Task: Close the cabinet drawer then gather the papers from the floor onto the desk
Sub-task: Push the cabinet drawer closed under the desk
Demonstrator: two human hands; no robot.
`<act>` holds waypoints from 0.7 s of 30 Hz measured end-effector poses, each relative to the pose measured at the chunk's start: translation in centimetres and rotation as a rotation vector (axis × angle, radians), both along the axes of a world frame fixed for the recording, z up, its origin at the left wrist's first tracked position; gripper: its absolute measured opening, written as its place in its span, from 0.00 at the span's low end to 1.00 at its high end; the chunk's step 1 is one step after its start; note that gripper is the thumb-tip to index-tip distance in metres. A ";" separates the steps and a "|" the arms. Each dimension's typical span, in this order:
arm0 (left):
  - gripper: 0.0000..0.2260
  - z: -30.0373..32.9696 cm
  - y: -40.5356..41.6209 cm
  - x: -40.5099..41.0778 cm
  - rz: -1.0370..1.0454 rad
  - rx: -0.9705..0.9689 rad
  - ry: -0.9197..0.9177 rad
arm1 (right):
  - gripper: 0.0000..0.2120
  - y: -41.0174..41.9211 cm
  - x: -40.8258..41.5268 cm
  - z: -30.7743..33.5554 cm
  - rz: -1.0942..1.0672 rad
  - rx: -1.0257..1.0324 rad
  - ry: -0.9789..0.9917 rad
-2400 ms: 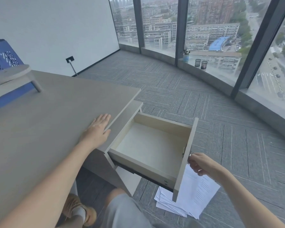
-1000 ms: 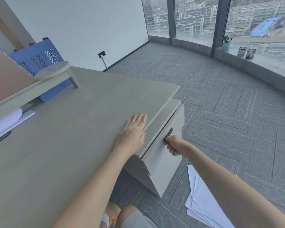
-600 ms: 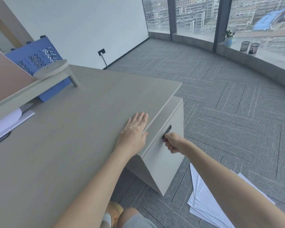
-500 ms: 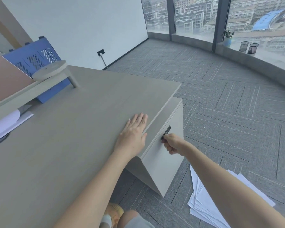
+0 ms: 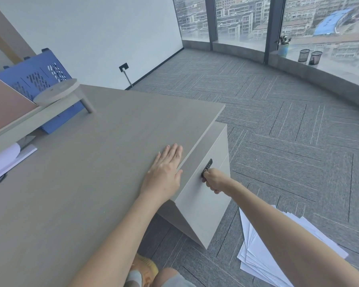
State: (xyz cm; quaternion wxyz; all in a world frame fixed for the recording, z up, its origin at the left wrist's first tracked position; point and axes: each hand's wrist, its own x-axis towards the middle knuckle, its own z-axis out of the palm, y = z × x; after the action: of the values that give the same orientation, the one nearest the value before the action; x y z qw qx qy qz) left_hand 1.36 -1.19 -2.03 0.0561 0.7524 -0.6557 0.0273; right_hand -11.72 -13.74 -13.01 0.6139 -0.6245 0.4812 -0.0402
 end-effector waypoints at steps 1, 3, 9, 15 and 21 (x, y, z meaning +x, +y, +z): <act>0.29 0.0 0.0 0.0 -0.001 0.002 -0.002 | 0.17 0.2 0.1 0.1 0.028 -0.113 0.041; 0.29 -0.1 -0.1 0.0 -0.002 0.002 -0.003 | 0.17 0.6 0.1 0.1 0.056 -0.321 0.137; 0.29 -0.2 -0.1 0.1 -0.001 0.000 0.003 | 0.07 2.0 -0.4 -0.8 0.183 -0.718 0.405; 0.29 0.0 0.0 0.0 0.003 -0.012 0.018 | 0.15 2.4 -0.1 -1.4 0.255 -0.935 0.526; 0.29 0.0 0.0 0.2 0.007 -0.005 0.042 | 0.13 2.2 -0.1 -1.0 0.240 -0.889 0.501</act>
State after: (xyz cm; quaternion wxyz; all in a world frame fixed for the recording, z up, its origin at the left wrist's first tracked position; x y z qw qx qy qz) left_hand 1.55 -1.22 -1.99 0.0714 0.7550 -0.6517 0.0133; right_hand -11.80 -11.57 -13.97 0.1560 -0.8660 0.4747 -0.0194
